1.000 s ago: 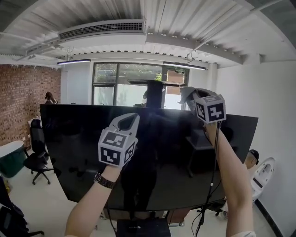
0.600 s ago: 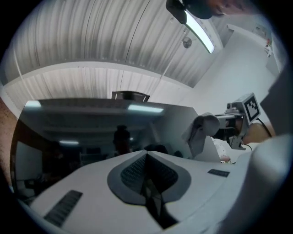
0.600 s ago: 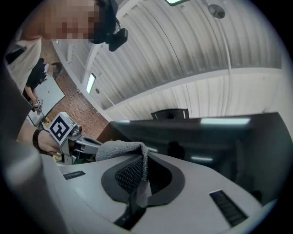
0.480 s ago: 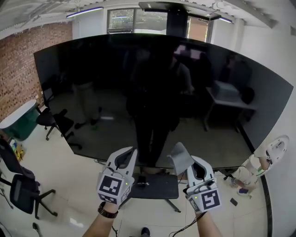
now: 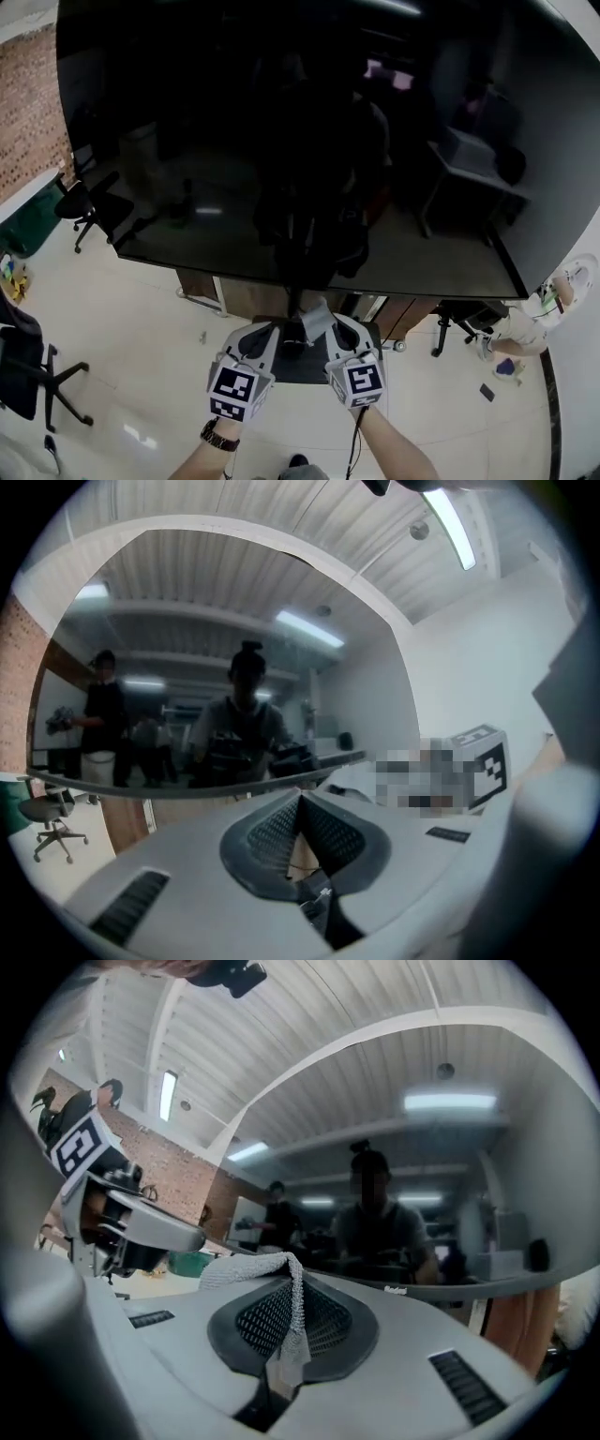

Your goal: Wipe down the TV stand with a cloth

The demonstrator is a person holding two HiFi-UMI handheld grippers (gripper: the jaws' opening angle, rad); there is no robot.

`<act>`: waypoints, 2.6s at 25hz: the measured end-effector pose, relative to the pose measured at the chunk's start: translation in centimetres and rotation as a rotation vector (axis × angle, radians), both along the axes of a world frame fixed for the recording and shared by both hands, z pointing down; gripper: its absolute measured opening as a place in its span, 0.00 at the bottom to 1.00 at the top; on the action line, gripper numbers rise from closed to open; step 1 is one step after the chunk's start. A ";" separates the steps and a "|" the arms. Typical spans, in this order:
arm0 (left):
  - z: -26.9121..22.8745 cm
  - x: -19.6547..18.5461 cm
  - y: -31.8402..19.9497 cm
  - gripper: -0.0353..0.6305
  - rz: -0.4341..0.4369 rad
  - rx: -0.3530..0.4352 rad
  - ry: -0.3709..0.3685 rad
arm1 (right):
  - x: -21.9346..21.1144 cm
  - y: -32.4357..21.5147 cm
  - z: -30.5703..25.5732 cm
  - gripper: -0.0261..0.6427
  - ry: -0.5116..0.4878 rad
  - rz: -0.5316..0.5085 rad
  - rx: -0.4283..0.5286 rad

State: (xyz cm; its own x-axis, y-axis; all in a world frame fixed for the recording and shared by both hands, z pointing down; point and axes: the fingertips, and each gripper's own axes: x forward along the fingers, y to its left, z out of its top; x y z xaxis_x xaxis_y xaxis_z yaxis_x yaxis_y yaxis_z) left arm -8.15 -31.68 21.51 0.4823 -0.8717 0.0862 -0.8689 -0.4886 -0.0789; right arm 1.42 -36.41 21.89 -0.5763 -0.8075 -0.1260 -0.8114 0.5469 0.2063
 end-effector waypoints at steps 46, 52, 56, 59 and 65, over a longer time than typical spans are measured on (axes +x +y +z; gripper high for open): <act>27.5 6.6 -3.9 0.09 0.196 0.094 0.073 | 5.3 -11.8 32.1 0.05 0.028 0.021 -0.334; 29.0 6.1 -2.7 0.09 0.194 0.073 0.084 | 14.2 -15.2 37.3 0.05 0.260 0.302 -0.438; 29.7 5.5 -3.0 0.09 0.195 0.067 0.076 | 25.2 -13.9 37.3 0.05 0.231 0.483 -0.446; 30.2 4.9 -2.9 0.09 0.189 0.062 0.079 | 29.6 -10.7 35.6 0.05 0.155 0.546 -0.376; 30.2 3.0 -2.7 0.09 0.140 0.072 0.105 | 12.5 -3.4 31.1 0.05 0.000 0.145 -0.227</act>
